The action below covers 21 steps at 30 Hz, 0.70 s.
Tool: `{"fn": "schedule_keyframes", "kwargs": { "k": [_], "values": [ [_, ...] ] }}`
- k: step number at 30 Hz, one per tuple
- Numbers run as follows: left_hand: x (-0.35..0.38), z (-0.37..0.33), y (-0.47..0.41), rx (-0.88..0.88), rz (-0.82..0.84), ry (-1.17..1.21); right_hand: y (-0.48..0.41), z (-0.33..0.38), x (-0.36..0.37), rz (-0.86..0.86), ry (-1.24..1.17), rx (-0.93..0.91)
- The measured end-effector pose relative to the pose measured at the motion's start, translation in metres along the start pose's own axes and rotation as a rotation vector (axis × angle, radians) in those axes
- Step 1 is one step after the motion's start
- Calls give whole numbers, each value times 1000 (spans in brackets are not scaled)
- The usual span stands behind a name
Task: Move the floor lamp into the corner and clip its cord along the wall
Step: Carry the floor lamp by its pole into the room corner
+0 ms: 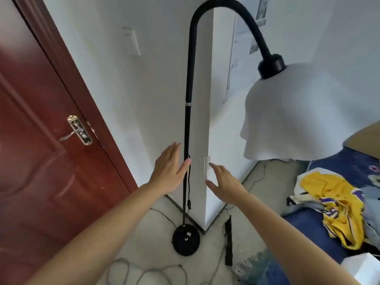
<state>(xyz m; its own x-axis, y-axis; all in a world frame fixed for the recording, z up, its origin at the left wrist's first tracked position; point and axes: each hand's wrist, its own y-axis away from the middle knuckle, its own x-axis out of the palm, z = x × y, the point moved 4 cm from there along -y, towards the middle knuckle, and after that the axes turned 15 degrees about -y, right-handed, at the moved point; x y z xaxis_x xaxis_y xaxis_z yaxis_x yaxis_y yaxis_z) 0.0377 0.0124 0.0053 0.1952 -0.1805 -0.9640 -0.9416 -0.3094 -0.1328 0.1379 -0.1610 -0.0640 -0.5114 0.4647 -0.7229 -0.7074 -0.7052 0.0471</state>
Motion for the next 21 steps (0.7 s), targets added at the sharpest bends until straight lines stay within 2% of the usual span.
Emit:
{"fn": "schedule_keyframes", "kwargs": {
  "k": [4, 10, 14, 21],
  "values": [
    [14, 5, -48, 59, -15, 101, -50, -15, 29, 89, -125, 83],
    [42, 17, -88, -10, 152, 284, -102, -29, 70, 244, -207, 163],
    [47, 26, -102, 35, 213, 373, -114, -30, 95, 311, -226, 252],
    [51, 48, -125, 284, 318, 436, -116, -16, 128, 134, -444, 447]
  ]
}}
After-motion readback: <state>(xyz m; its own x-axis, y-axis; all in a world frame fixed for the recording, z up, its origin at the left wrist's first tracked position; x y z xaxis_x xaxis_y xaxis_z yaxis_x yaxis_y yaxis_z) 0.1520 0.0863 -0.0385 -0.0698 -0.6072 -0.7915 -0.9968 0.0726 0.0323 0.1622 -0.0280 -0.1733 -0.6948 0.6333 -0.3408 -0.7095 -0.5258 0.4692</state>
